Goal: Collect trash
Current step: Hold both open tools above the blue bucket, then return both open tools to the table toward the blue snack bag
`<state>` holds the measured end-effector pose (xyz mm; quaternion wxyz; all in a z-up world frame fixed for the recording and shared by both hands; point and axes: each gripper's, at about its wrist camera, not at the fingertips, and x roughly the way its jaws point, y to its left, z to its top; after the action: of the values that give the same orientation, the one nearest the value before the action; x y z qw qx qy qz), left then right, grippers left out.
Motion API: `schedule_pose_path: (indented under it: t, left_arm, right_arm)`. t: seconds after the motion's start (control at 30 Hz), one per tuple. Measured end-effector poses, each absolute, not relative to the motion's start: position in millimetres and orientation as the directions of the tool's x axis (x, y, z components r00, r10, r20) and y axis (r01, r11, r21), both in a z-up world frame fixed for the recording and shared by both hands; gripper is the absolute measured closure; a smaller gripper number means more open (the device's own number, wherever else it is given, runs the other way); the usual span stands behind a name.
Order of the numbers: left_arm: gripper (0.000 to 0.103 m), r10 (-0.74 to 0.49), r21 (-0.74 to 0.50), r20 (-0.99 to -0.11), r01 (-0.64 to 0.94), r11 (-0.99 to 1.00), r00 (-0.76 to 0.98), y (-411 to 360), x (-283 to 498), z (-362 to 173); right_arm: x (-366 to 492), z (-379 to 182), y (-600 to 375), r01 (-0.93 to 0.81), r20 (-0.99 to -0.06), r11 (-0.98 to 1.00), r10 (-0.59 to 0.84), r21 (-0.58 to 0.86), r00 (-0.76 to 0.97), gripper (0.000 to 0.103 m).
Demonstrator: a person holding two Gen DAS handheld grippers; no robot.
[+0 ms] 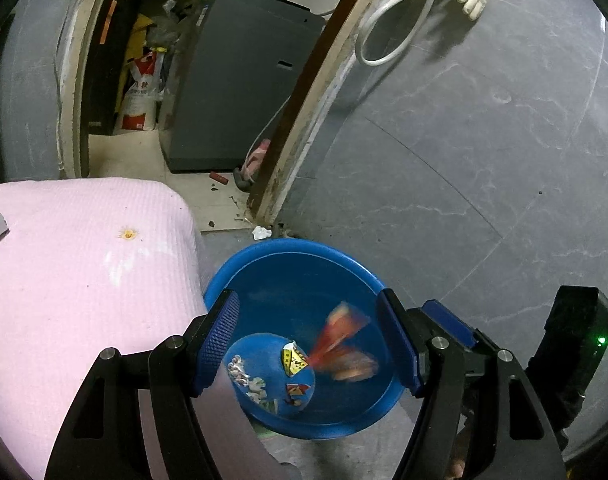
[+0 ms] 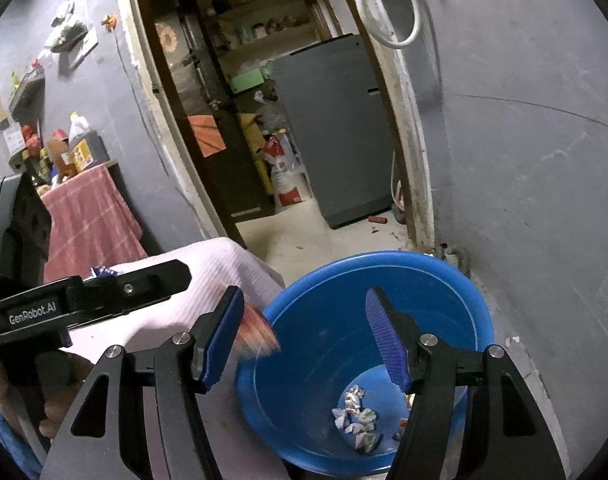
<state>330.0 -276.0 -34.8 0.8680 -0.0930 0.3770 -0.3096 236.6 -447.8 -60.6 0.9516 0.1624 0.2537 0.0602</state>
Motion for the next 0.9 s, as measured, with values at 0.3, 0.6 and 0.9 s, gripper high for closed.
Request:
schedule_pose_path:
  t: [0.3,0.6,0.9]
  left_arm:
    - [0.038,-0.584,-0.371,-0.581,0.454,0.81,0.567,-270,324,-29]
    - [0.027,-0.496,-0.283,-0.498,0.408,0.868,0.711,-229,307,3]
    - [0.014,-0.367,-0.203,-0.341,0.313,0.928,0.866,-148,276,44]
  right_arm:
    - [230,-57,-456,-0.007,-0.429,0.938,0.166,0.348,0.888,0.039]
    - [208,-17,-445,-0.012,-0.27,0.956,0.095,0.294,0.958,0.023]
    - [200,23,-408,-0.054,-0.137,0.967,0.09,0.249,0.986,0.0]
